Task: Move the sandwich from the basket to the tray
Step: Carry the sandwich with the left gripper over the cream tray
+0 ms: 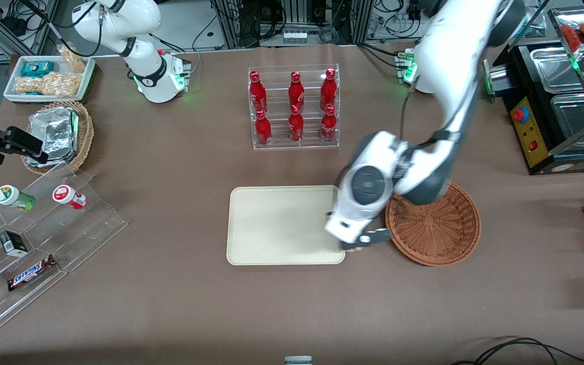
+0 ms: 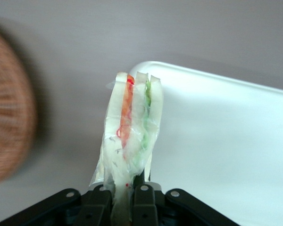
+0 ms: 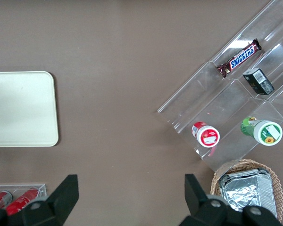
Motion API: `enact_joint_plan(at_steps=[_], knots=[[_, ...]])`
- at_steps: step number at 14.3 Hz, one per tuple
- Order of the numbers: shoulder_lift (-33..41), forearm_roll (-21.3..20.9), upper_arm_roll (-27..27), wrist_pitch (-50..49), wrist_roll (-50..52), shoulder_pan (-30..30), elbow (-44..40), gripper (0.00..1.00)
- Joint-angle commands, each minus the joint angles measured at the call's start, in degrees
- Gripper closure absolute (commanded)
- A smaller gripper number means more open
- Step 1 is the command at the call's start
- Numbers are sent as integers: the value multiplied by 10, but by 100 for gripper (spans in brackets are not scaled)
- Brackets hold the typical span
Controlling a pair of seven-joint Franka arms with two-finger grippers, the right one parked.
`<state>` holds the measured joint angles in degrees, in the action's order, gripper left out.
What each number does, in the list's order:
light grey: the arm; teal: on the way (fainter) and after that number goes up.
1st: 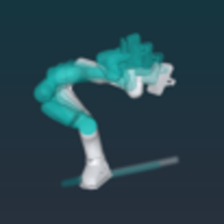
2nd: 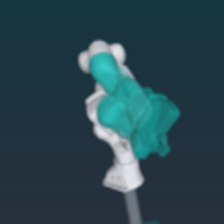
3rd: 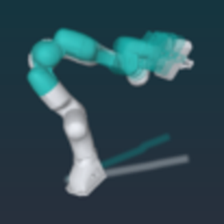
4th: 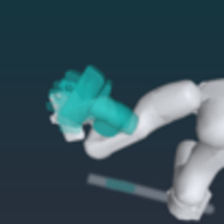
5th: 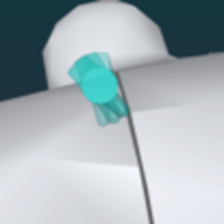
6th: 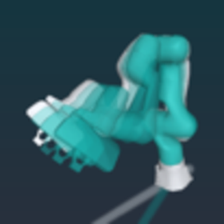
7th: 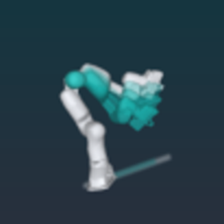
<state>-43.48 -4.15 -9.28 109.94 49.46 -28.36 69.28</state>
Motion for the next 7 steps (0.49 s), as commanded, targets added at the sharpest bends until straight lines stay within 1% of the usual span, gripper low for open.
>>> enact_joint_plan(at_steps=[1, 3, 7], knots=[[-52, 0, 5, 50, 48, -55, -59, 100], [-62, -4, 5, 80, 48, -77, -59, 100], [-77, -2, 4, 92, 40, -93, -49, 100]])
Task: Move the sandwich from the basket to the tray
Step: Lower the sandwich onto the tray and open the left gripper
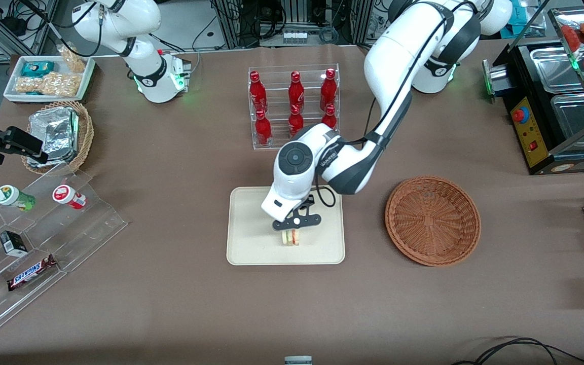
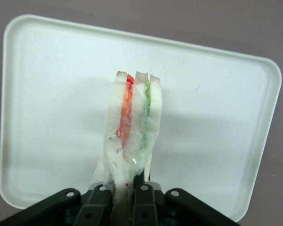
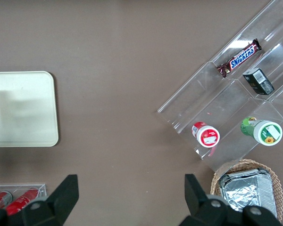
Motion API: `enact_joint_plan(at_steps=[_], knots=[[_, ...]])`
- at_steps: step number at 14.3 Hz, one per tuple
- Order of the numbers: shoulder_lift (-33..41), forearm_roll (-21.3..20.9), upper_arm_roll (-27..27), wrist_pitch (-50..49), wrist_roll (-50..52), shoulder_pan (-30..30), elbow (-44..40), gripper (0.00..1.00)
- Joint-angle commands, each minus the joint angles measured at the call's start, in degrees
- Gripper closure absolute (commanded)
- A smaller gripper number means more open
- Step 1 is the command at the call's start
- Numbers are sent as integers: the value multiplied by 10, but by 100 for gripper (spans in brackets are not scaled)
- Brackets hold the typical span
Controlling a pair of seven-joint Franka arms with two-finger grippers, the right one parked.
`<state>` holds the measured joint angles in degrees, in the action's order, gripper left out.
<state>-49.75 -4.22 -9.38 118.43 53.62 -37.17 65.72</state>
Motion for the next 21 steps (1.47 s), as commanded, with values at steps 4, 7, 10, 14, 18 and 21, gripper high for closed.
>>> enact_joint_plan(at_steps=[4, 7, 10, 14, 18, 21], knots=[[-17, -1, 5, 70, 4, -4, 34, 98], [-18, 2, 5, 137, 7, -8, 62, 32], [9, 8, 6, 99, 46, -8, 58, 0], [96, -1, 8, 30, 44, -3, 69, 0], [185, 6, 11, -93, 2, 30, 91, 0], [228, 3, 11, -191, 5, 68, 107, 0]])
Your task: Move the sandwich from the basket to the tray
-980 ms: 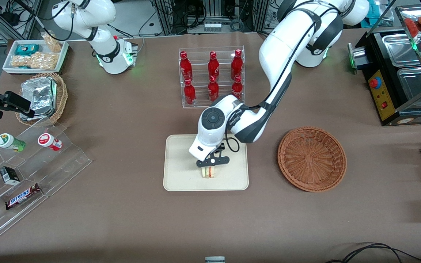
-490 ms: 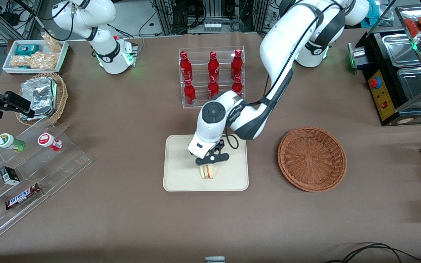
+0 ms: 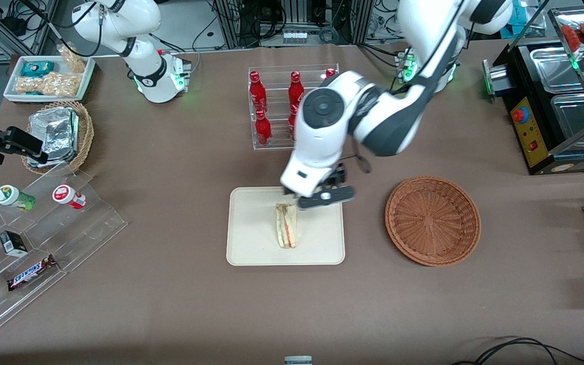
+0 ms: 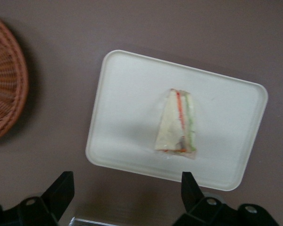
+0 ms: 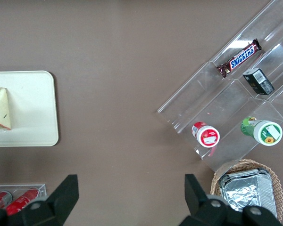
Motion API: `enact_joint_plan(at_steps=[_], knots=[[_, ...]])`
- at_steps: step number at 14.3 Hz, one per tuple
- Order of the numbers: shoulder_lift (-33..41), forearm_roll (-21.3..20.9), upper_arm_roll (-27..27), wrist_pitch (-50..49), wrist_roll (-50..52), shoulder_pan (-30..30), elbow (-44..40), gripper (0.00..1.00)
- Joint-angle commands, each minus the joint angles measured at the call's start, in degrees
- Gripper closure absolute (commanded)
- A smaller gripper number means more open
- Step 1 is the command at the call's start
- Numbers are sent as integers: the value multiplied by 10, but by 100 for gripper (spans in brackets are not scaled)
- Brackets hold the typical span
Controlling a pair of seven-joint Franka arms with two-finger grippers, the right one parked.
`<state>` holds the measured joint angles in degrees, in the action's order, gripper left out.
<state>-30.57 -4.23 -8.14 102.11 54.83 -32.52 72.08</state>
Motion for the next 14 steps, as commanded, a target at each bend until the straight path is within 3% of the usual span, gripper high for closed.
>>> enact_joint_plan(at_steps=[1, 5, 8, 14], knots=[[53, 1, -1, -31, -10, 37, 67, 0], [156, -1, -2, -24, -73, 106, 198, 0], [226, 4, -2, -50, -192, 172, 252, 0], [263, 9, 0, -182, -458, 331, 193, 0]])
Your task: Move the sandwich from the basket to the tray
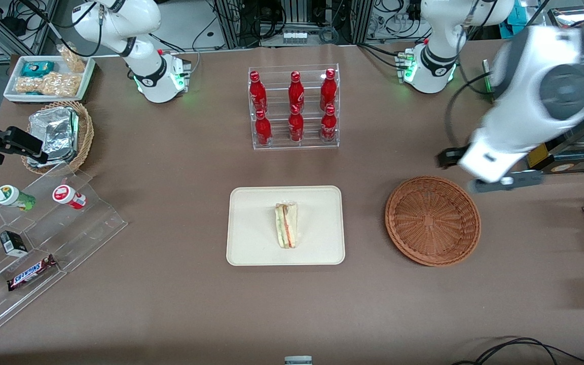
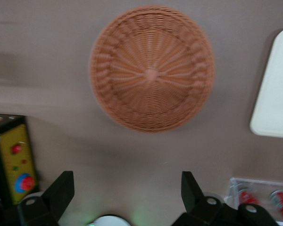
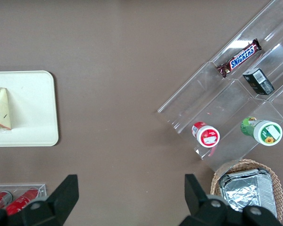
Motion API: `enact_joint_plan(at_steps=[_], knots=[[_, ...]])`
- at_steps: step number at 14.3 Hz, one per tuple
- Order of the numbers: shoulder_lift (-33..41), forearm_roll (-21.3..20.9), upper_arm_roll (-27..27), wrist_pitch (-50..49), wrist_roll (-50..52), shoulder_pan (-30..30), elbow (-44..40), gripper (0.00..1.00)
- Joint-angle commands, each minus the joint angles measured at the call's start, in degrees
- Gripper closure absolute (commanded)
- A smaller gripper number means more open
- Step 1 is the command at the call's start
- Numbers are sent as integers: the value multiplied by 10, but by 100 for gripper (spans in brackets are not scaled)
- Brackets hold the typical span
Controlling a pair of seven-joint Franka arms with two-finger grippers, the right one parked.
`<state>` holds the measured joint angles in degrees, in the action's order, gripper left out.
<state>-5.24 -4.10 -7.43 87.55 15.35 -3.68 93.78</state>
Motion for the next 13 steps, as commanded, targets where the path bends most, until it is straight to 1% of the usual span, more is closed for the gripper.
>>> enact_joint_plan(at_steps=[1, 4, 6, 8, 10, 11, 13], knots=[[9, 8, -8, -51, -88, 66, -43, 0], [8, 12, -10, -59, -118, 131, -93, 0], [8, 29, -3, -52, -122, 136, -100, 0], [6, 42, 37, -48, -123, 124, -105, 0], [9, 51, 67, -46, -133, 95, -101, 0], [19, 59, 77, -48, -132, 75, -95, 0], [42, 59, 76, -47, -125, 38, -57, 0]])
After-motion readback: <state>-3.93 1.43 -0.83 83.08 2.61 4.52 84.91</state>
